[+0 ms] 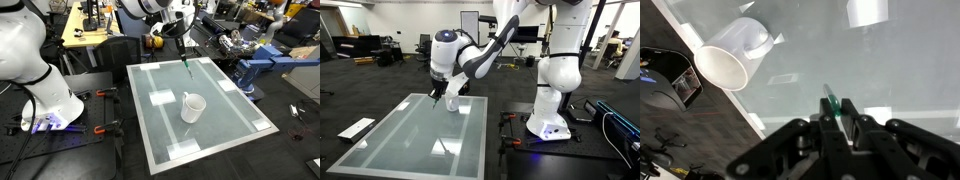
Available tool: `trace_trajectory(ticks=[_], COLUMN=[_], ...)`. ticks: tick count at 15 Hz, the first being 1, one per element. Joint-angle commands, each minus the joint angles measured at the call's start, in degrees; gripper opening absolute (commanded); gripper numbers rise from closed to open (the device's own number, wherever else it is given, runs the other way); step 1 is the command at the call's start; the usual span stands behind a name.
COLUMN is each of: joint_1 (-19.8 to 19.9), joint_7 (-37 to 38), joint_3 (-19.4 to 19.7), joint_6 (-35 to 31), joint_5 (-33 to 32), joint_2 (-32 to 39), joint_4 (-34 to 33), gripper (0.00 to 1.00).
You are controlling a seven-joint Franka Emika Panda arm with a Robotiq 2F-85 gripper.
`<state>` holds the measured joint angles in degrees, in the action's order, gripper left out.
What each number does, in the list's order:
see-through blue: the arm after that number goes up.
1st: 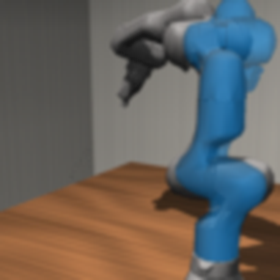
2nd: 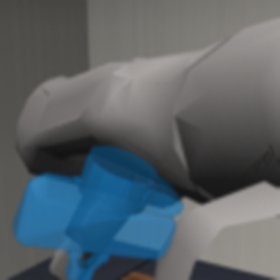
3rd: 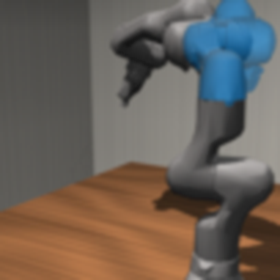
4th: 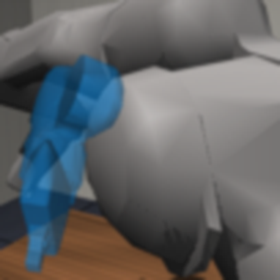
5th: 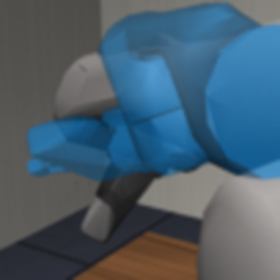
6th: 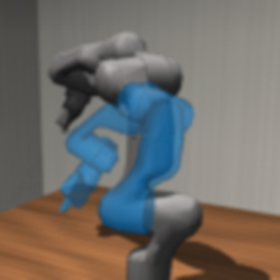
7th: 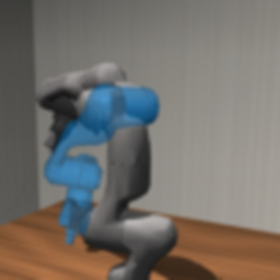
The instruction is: Take the pen out of the mug and put it on the table
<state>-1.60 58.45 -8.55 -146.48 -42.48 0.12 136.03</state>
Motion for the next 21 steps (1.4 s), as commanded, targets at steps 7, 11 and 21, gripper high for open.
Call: trace_trajectory(ticks=[7,11,21], joint_1=[-5.07,-8.67,-11.08], joint_7=[24.41,27.68,28.82], joint_3=[0.04,2.43,3.88], joint_6=[1.89,2.60,4.15], joint_5=[-16.64,-17.23,-15.49], joint_2=[12.46,16.60,22.05], joint_4=[-7.32,-9.74,-14.17], gripper=[0.04,0.04,0.64])
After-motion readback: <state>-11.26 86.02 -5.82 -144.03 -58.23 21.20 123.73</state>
